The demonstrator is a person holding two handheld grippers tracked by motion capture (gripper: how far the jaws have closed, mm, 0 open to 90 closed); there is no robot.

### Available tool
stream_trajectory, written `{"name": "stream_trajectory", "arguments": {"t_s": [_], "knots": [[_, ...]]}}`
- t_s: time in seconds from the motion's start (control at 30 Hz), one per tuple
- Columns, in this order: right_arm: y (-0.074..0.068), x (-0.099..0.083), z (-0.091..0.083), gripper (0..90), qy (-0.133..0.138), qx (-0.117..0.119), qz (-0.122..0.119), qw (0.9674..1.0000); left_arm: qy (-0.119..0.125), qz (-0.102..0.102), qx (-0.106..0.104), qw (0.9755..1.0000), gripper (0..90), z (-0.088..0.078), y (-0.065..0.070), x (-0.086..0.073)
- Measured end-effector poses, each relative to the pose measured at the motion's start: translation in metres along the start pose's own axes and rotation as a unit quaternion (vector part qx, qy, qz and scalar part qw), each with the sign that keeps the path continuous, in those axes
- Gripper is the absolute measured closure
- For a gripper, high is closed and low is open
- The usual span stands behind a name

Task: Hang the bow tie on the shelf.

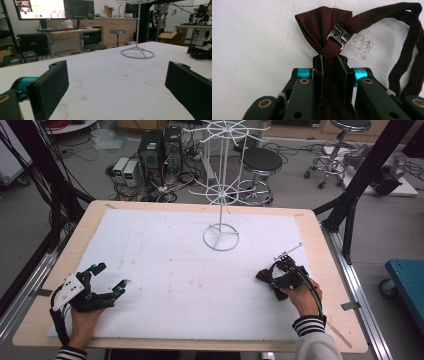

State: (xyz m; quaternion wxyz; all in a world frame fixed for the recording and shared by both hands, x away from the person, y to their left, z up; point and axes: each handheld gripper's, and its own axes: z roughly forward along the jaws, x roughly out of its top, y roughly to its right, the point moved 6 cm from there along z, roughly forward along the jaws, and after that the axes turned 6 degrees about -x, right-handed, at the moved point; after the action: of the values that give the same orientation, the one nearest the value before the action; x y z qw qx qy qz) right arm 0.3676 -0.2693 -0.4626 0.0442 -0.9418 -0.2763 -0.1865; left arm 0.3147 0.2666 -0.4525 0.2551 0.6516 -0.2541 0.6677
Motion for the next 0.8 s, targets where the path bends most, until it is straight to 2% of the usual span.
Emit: {"name": "stream_trajectory", "arguments": {"t_s": [0.17, 0.4, 0.53, 0.63, 0.67, 0.7, 0.77, 0.8], "knots": [[0.001, 0.000, -0.001, 78.3, 0.001, -0.006, -0.002, 1.0000, 0.000, 0.000, 0.000, 1.0000, 5.6, 0.000, 0.000, 0.000], [0.000, 0.004, -0.006, 78.4, 0.027, 0.000, 0.003, 0.9996, 0.000, 0.000, 0.000, 1.0000, 5.5, 0.000, 0.000, 0.000], [0.001, 0.008, -0.013, 78.4, 0.064, -0.001, -0.002, 0.9980, 0.000, 0.000, -0.001, 1.0000, 5.6, 0.000, 0.000, 0.000], [-0.001, 0.013, -0.022, 78.4, 0.105, 0.007, 0.004, 0.9944, 0.001, 0.000, -0.001, 1.0000, 5.6, 0.000, 0.000, 0.000], [-0.001, 0.013, -0.022, 78.4, 0.105, 0.007, 0.004, 0.9944, 0.000, 0.000, -0.001, 1.0000, 5.6, 0.000, 0.000, 0.000], [-0.001, 0.016, -0.028, 78.4, 0.128, 0.011, 0.008, 0.9917, 0.000, 0.001, -0.001, 1.0000, 5.6, 0.000, 0.000, 0.000], [-0.001, 0.017, -0.029, 78.4, 0.134, 0.010, 0.010, 0.9908, 0.000, 0.001, -0.001, 1.0000, 5.6, 0.000, 0.000, 0.000], [-0.002, 0.019, -0.033, 78.4, 0.152, 0.011, 0.011, 0.9882, 0.000, 0.001, -0.001, 1.0000, 5.6, 0.000, 0.000, 0.000]]}}
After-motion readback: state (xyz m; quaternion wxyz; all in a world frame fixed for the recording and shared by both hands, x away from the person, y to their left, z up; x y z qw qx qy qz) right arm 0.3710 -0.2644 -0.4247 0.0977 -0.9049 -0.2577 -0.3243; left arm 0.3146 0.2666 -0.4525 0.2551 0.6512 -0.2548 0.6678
